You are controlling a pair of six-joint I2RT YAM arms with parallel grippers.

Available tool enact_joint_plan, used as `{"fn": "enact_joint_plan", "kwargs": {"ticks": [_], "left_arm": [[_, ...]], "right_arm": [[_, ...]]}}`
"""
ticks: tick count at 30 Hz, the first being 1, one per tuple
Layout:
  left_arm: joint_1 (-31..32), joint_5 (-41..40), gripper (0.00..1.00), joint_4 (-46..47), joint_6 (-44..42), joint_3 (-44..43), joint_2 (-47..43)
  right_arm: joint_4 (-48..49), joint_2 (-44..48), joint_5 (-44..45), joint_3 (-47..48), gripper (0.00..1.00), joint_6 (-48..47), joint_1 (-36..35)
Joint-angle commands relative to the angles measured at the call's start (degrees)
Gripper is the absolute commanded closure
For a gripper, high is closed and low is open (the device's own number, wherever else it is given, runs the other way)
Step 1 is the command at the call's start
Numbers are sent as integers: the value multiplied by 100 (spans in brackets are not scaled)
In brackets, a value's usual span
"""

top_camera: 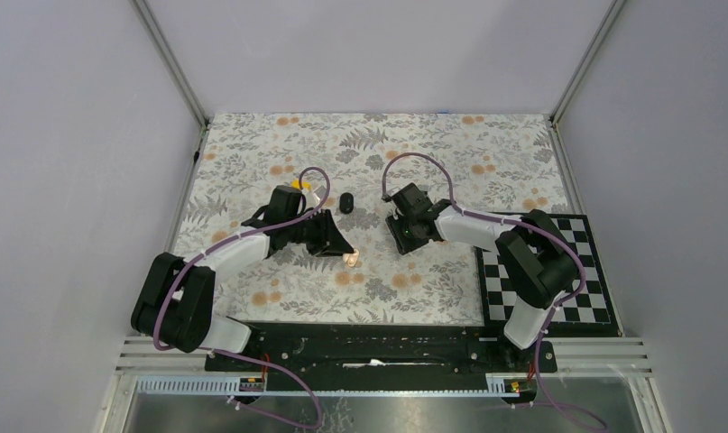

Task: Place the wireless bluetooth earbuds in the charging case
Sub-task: Pick up the earbud from the center of the board.

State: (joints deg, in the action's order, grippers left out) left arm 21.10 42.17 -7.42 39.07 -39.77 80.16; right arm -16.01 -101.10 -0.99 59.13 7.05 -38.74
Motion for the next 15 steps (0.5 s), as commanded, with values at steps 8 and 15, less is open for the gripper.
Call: {"fn": "enact_joint_plan", "kwargs": {"ticks": [8,15], "left_arm": [[-32,7,100,150,-13,-207,-115],[-27,26,100,149,-5,-207,-119]], "right_arm": [[-266,-71,506,71,63,-257,-221],[-340,-162,786,104,62,-374,-436]]}}
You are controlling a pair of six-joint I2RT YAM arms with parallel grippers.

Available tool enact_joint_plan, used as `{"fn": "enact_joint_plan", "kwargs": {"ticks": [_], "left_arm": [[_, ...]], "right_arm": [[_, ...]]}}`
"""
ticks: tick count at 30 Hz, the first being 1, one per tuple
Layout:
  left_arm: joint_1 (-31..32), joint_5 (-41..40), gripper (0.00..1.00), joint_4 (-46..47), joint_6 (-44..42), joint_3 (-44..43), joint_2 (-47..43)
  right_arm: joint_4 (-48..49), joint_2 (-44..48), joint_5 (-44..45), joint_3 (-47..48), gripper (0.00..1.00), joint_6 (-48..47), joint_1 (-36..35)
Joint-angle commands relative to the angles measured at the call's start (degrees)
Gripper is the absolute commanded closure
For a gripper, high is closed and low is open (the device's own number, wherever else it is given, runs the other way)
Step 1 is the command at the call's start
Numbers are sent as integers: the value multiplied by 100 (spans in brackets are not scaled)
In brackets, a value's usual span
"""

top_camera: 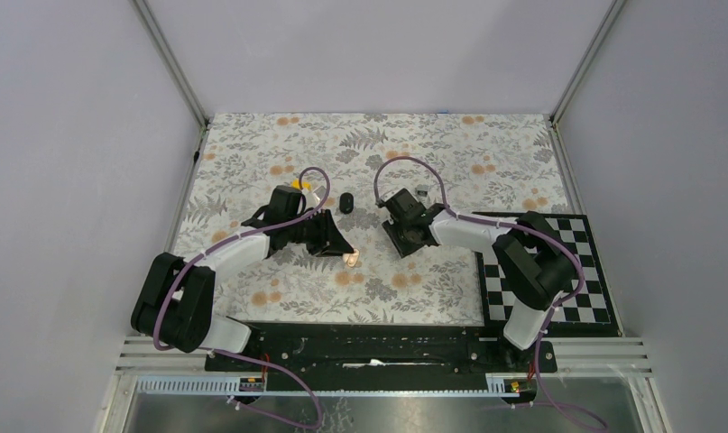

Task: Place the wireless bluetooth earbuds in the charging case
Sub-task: Pick up the earbud from the center of the board.

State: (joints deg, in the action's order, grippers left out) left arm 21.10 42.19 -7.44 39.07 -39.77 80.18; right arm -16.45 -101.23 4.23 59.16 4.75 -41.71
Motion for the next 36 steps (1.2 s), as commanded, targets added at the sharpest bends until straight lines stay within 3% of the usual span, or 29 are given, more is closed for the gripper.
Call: {"fn": "enact_joint_plan", "kwargs": {"ticks": [1,28,36], "left_arm": [[-27,19,100,150,2,-207,-125],[-28,69,100,151,9,-234,-98],[-32,70,100,152,-21,-181,-108]], "right_arm": [[-312,-151,298,106,62,-154,-158],[-357,-446,533,238,69,-107,-215],[-471,-222,537,111,60,-226,-269]]}}
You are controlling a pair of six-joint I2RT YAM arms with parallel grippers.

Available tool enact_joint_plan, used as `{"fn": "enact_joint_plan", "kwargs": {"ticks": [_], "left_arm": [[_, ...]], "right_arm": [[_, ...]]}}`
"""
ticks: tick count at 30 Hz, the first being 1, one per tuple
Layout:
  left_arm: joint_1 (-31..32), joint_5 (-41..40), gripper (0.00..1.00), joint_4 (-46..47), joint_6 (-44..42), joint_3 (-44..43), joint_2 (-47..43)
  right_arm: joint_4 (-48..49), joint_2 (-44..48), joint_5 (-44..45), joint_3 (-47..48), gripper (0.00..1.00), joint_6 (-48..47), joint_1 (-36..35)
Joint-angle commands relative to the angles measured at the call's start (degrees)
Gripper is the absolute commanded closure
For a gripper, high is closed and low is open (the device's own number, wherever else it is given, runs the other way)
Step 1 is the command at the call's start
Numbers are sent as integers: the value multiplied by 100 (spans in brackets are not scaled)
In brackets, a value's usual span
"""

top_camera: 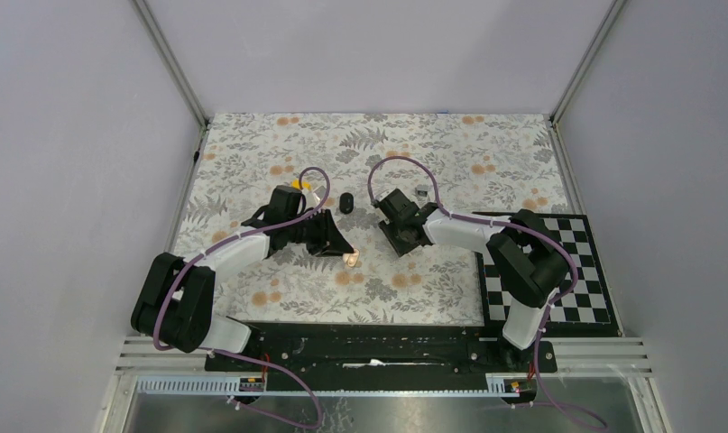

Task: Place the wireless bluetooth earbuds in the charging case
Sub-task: Pick up the earbud from the center of the board.

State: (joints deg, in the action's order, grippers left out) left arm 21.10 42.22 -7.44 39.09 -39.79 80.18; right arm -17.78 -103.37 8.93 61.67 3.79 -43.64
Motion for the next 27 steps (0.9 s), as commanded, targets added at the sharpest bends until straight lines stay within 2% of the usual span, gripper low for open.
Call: {"fn": "enact_joint_plan", "kwargs": {"ticks": [1,8,18,27], "left_arm": [[-28,67,100,156,-17,-178,-104],[-28,95,100,190,11,-162,-120],[-27,91,100,189,37,-125,-205],[-27,64,100,176,55,-84,-313]], "right_arm": [[-334,19,28,-168,59,-177,-87],[-412,36,60,-264,62,-353,-116],[-420,269,-240,-344,57,-352,-119],[-304,73,-95,-309,59,-345,-117]]}}
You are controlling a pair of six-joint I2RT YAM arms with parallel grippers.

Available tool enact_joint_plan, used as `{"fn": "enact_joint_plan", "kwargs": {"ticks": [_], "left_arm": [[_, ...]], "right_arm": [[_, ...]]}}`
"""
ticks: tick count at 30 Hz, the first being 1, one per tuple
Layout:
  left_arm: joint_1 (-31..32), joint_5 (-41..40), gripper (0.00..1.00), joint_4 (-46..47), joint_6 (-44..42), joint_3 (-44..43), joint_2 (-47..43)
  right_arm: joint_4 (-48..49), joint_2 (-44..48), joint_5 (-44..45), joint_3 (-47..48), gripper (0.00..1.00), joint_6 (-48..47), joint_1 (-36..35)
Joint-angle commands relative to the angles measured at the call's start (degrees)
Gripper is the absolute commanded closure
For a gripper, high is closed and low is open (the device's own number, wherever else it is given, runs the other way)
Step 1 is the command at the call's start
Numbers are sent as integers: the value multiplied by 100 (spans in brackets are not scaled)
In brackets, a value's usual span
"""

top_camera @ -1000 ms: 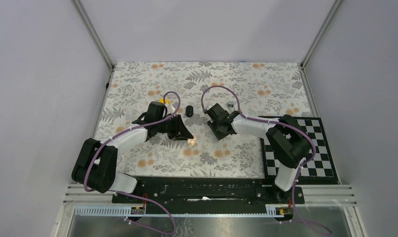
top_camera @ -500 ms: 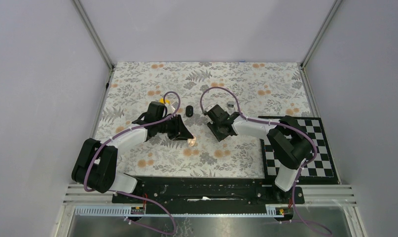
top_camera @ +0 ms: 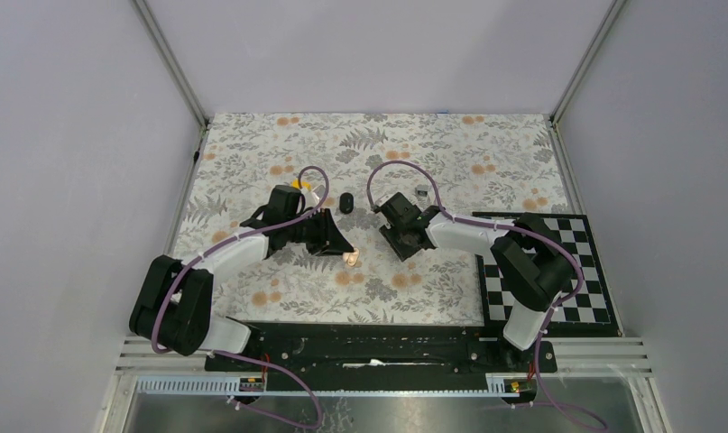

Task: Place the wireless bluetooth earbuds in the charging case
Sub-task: Pick up the earbud from the center of the board.

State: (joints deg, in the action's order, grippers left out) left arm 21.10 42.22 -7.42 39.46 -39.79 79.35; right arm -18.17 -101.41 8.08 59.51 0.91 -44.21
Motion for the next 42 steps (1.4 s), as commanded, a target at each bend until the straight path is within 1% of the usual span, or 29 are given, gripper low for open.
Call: {"fn": "enact_joint_plan", "kwargs": {"ticks": [1,9,14,15,18,19,21,23,27,36,42], "left_arm": [[-27,55,100,172,18,-83,-242],[-27,63,100,161,10,-88,-225],[-27,67,100,158,9,-108,-227],[-27,73,100,153,9,-110,-226],[-27,84,100,154,9,-110,-213],[-27,89,100,153,9,-116,-209],[-27,109,100,159,9,-123,-201],[-27,114,100,154,7,-126,-196],[-27,112,100,154,8,-153,-176],[-27,124,100,123,-8,-204,-138],[-27,116,100,118,-17,-183,-132]], "right_arm": [[-264,-137,-1,-92,59,-61,-62],[-250,-225,44,-14,64,-56,-46],[-243,-287,54,30,71,-64,-52],[-246,-291,54,34,74,-62,-51],[-230,-305,94,47,76,-43,-53],[-225,-321,93,56,75,-31,-53],[-229,-355,70,82,65,-13,-45],[-228,-389,39,109,60,3,-40],[-247,-415,46,194,60,36,-16],[-289,-410,50,190,69,25,-17],[-298,-291,20,117,63,90,-16]]}}
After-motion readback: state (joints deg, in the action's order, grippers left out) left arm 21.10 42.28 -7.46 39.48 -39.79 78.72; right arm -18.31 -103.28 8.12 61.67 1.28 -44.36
